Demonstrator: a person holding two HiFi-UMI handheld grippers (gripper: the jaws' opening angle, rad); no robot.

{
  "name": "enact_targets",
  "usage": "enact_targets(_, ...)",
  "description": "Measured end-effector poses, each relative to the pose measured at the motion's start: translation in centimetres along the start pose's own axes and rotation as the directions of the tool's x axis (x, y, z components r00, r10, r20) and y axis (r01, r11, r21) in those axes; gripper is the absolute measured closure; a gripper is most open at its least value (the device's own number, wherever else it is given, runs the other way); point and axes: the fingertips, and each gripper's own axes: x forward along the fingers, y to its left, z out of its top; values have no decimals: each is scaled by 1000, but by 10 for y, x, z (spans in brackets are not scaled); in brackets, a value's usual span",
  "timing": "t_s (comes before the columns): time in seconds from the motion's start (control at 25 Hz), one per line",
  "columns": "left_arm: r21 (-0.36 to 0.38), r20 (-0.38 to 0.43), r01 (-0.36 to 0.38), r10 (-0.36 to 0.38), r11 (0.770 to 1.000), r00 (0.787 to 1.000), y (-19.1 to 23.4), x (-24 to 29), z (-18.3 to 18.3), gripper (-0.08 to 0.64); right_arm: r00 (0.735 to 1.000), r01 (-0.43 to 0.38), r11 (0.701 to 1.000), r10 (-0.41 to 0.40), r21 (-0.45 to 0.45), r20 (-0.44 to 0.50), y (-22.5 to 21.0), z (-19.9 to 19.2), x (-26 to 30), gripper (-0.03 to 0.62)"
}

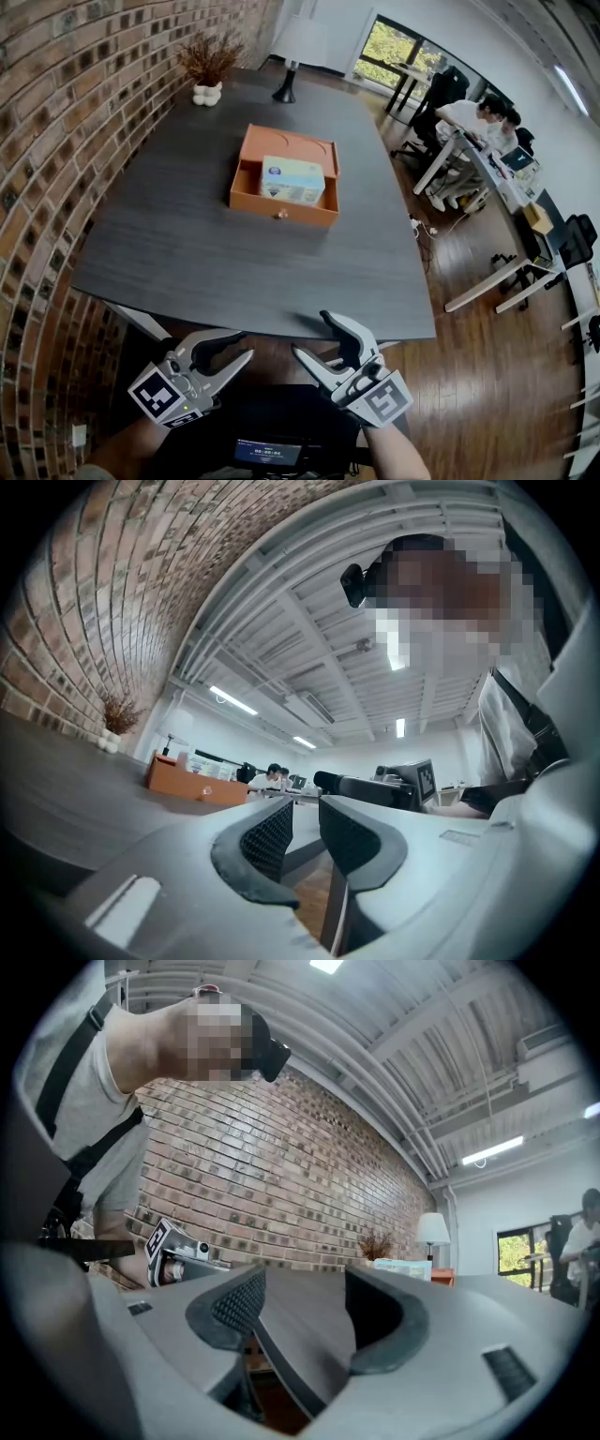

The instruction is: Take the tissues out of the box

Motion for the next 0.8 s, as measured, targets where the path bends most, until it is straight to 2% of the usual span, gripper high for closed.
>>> enact_targets(0.24, 7, 0, 2, -2, 1000, 1000, -3, 2, 2, 485, 1000, 13, 1000, -13, 14, 0, -3, 0, -1, 328)
enact_targets(0.44, 29, 21, -32, 31, 999, 999, 7, 0, 14, 485, 1000, 24, 999, -24, 37, 5, -6, 0, 0, 328)
enact_targets(0.64, 100, 29, -47, 45, 994, 999, 20, 12, 37, 485, 999, 38, 998, -39, 47, 18, -9, 1, -2, 328)
enact_targets(0.8, 213, -31, -31, 39, 977, 999, 32, 31, 53, 485, 999, 46, 997, -47, 63, 25, -14, 2, -3, 328)
